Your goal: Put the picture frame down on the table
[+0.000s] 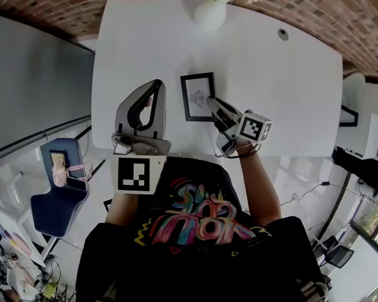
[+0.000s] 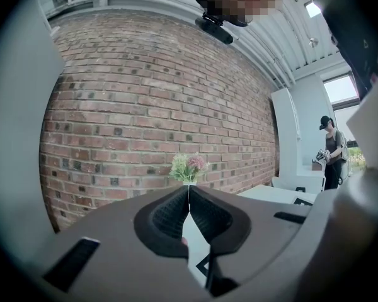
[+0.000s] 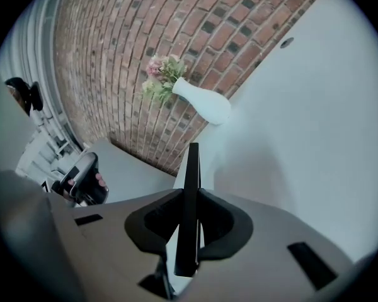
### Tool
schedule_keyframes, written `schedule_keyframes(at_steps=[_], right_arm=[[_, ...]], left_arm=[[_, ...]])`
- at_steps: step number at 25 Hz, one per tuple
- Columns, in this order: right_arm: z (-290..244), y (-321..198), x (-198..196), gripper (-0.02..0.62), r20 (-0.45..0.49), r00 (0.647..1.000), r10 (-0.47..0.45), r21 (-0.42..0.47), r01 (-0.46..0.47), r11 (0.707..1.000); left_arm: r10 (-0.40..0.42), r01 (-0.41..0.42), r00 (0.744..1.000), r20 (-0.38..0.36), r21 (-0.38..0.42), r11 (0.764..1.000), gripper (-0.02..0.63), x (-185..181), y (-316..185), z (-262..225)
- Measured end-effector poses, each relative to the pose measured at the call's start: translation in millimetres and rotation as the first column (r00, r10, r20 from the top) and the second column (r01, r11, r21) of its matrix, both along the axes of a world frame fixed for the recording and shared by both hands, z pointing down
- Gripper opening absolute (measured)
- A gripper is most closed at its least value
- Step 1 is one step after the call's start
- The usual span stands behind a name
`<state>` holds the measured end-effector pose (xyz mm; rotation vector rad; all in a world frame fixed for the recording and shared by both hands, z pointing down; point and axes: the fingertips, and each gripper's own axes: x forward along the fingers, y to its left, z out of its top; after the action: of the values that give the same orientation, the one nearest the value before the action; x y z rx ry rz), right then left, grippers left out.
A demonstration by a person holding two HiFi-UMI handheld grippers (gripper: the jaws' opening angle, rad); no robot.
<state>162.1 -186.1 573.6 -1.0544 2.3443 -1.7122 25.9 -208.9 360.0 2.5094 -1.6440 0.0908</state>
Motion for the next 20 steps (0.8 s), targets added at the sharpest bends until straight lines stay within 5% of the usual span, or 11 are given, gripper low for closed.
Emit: schedule_keyframes(at_steps=[12, 20], right_arm=[[27, -23, 12, 0.091, 0.05, 0.991, 0.128, -0.063, -0.125, 0.99], [38, -25, 14, 0.101, -0.081, 0.994, 0.079, -0.071, -0.085, 0.994]], left_arm=[[-0.005, 0.005, 1.0, -0.006, 0.0, 1.0, 0.025, -3, 3, -2], [0.001, -0.001, 1.0, -0.015, -0.005, 1.0, 0.025, -2, 4, 0]])
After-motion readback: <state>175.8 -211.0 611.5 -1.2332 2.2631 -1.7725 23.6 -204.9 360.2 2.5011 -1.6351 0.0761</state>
